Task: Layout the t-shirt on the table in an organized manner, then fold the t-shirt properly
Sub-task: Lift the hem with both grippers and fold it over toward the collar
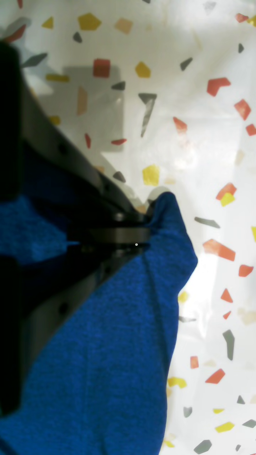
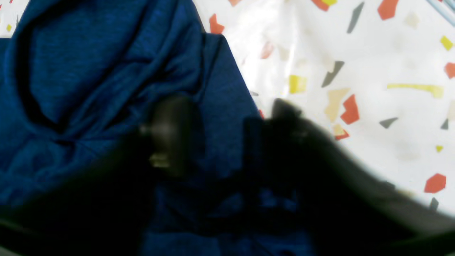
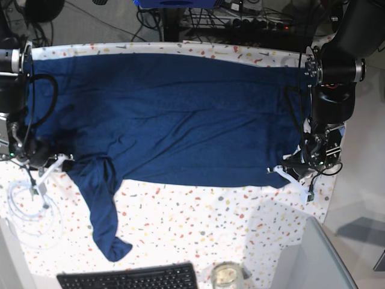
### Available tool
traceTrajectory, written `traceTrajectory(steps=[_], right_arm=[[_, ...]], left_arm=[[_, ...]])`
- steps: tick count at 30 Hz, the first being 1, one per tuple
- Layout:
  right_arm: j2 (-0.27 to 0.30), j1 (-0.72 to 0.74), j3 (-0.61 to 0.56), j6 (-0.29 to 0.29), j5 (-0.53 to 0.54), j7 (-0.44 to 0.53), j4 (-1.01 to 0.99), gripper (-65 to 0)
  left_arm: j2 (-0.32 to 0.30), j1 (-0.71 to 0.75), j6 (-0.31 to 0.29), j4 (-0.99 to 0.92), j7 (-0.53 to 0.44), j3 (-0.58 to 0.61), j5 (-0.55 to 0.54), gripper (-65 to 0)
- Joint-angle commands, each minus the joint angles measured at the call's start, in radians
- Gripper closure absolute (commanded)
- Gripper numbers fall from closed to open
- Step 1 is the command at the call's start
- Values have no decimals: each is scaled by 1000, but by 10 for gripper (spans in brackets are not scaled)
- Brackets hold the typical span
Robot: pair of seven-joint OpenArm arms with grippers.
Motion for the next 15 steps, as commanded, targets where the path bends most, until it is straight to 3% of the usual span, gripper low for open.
traceTrajectory(steps=[1, 3, 4, 13, 15], right_arm=[[19, 27, 7, 12, 10, 19, 10, -155], [22, 27, 9, 12, 10, 19, 11, -27], [22, 27, 9, 12, 10, 19, 16, 0], [43, 11, 10, 9, 11, 14, 82, 0], [42, 7, 7, 7, 11, 11, 102, -90]], left_arm=[[-10, -25, -5, 14, -2, 0, 1, 0], [-10, -25, -5, 16, -2, 0, 1, 0], [-10, -25, -5, 16, -2, 0, 1, 0], [-17, -18, -5, 40, 0, 0, 1, 0], [-13, -16, -5, 40, 0, 0, 1, 0]])
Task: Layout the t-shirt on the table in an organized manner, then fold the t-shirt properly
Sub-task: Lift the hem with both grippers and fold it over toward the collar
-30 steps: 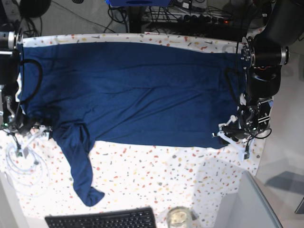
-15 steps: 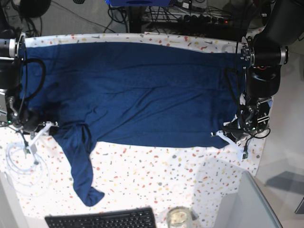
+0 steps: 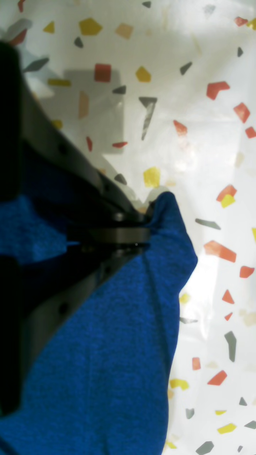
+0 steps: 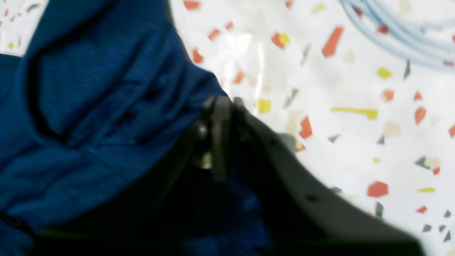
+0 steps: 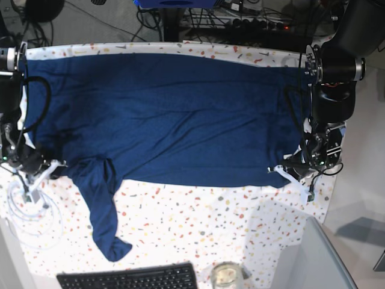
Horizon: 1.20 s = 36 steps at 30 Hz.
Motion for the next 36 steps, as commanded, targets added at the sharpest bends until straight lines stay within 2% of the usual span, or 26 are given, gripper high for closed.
traceTrajectory(steps=[1, 4, 5, 9, 15, 16, 17, 19, 21, 31, 36], right_arm=[[15, 23, 1, 5, 12, 7, 16, -164], [15, 20, 5, 4, 12, 2, 11, -422], [15, 17, 2, 4, 10, 4, 10, -459], [14, 13, -2, 4, 10, 16, -50, -432], [14, 13, -4, 4, 10, 130, -151, -420], [14, 13, -4, 4, 10, 139, -153, -396], [14, 13, -4, 10, 10, 145, -153, -344], [17, 12, -4, 10, 10, 148, -150, -192], [20, 15, -4, 11, 10, 145, -148, -14], [24, -51, 4, 11, 10, 53, 85, 0], [26, -106, 5, 11, 10, 39, 191, 0]], left_arm=[[-9, -23, -2, 18, -15, 1, -3, 0], [-7, -23, -2, 18, -15, 6, -3, 0], [-7, -23, -2, 18, -15, 6, -3, 0], [-9, -23, -2, 18, -15, 1, -3, 0], [-9, -23, -2, 20, -15, 1, -3, 0], [-9, -23, -2, 18, -15, 1, -3, 0], [-9, -23, -2, 18, -15, 1, -3, 0], [-9, -23, -2, 20, -15, 3, -3, 0], [-9, -23, -2, 21, -9, 3, -3, 0], [-12, -17, -2, 44, -6, 0, -4, 0], [-7, 123, -2, 297, 3, -2, -6, 0]])
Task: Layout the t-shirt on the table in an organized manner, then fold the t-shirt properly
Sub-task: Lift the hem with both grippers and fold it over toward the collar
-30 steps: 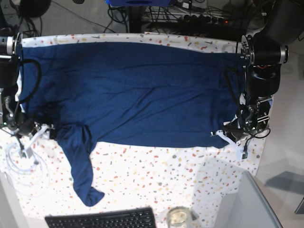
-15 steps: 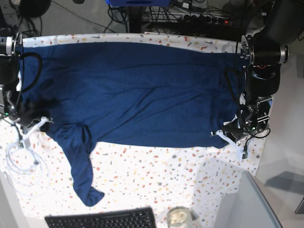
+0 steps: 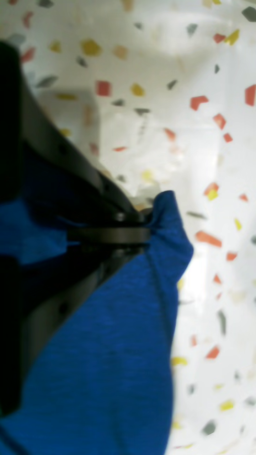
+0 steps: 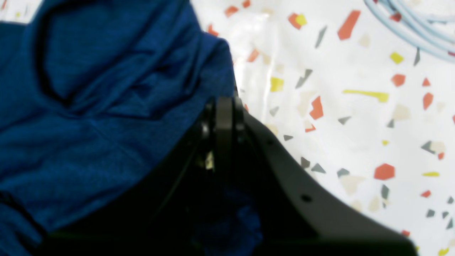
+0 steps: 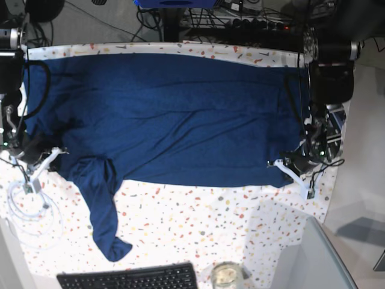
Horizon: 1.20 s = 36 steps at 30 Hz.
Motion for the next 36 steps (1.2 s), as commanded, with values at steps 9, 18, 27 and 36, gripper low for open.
traceTrajectory(steps=[9, 18, 27, 36], right_arm=[[36, -70, 7, 5, 17, 20, 171, 0], [28, -164, 113, 5, 17, -43, 313, 0], [27, -280, 114, 5, 19, -115, 462, 0], [21, -375, 153, 5, 19, -120, 519, 0]], left_arm=[[-10, 55, -6, 257, 81, -73, -6, 0], [-9, 164, -6, 345, 82, -126, -6, 0], [-9, 260, -6, 466, 81, -131, -7, 0], [19, 351, -7, 563, 82, -252, -7, 0]])
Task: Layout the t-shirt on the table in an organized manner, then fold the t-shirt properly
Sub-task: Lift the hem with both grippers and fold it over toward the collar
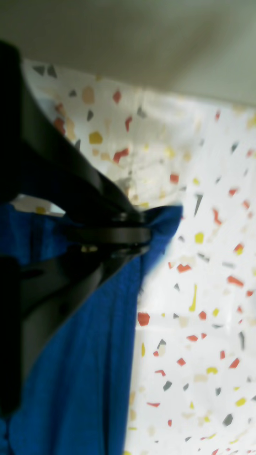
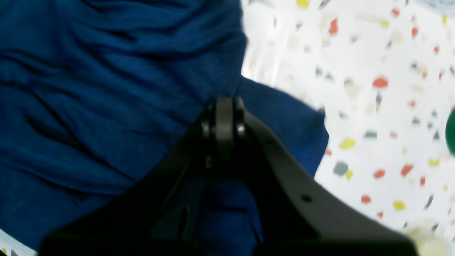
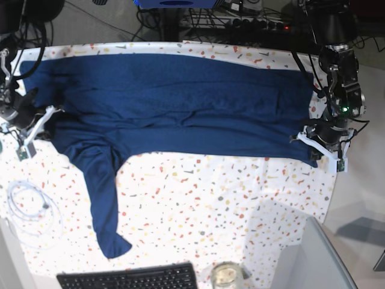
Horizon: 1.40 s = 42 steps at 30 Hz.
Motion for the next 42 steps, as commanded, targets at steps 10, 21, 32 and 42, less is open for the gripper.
traceTrajectory(steps=[10, 21, 32, 42], right_arm=[[-43, -29, 118, -1, 4, -101, 7, 0], [-63, -50, 119, -2, 1, -98, -69, 0], [-39, -17, 118, -2, 0, -100, -66, 0], [10, -17, 118, -2, 0, -101, -63, 0]], left_arm=[[24, 80, -3, 36, -25, -12, -6, 0], [27, 130, -3, 33, -25, -11, -5, 0], [27, 181, -3, 76, -25, -12, -5, 0], [26, 173, -3, 87, -23, -14, 0, 0]])
